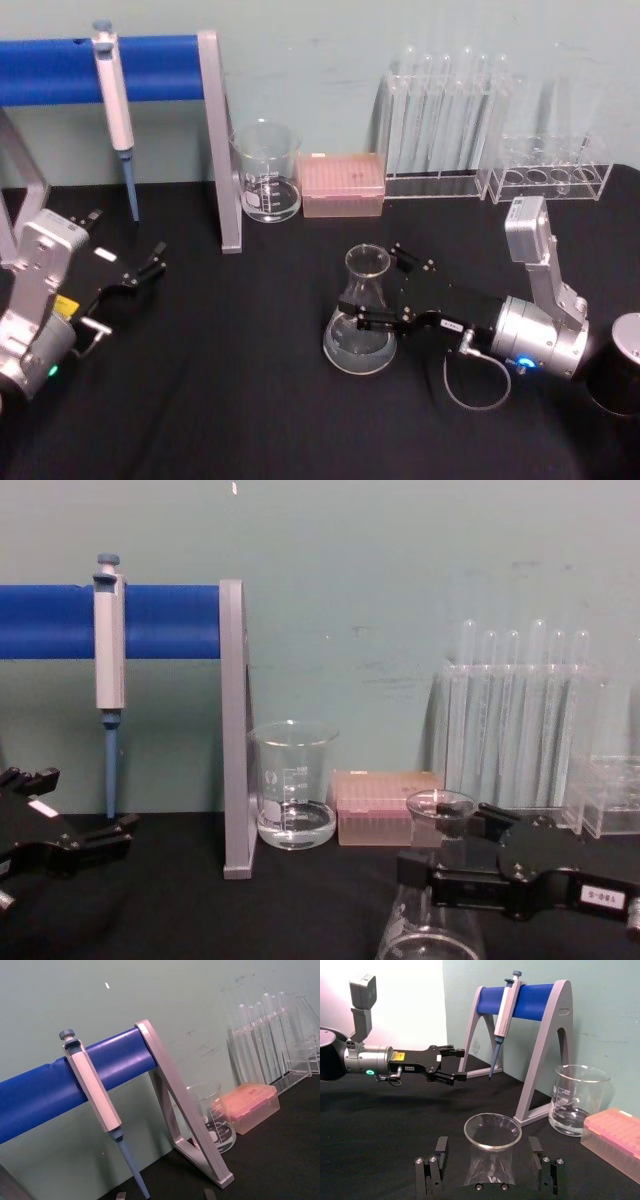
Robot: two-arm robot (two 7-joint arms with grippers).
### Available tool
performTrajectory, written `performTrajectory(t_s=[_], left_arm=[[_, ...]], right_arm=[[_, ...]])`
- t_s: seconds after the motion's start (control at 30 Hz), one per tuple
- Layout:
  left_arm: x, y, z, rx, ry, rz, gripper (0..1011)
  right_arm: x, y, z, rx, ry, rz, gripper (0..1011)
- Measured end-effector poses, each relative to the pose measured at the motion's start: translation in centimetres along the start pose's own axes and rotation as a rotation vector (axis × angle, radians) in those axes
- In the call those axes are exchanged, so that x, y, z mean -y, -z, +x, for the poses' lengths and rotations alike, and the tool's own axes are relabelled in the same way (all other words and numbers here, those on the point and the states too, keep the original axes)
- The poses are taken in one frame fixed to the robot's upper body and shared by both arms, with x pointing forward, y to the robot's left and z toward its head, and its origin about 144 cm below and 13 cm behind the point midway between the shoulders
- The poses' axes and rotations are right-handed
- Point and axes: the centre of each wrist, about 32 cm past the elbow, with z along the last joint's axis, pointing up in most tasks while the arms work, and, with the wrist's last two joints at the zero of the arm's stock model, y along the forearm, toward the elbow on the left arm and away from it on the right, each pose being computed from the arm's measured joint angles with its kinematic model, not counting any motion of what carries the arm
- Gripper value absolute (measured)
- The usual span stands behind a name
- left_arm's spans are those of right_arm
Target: Grasp the erlenmeyer flask with one hand, shake it three times, then place it back.
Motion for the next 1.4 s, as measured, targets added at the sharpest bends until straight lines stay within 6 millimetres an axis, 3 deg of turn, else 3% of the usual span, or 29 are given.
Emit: performTrajectory(t_s=[0.93,1.4], left_arm=[[0.0,0.0,0.0,0.000,0.000,0.000,1001],[0.0,0.0,0.0,0.000,0.000,0.000,1001]], right_arm=[[0.4,0.0,0.0,0.008,-0.006,-0.026,1000],[3.0,-0.9,-0.3,0.008,0.007,-0.080,1000]])
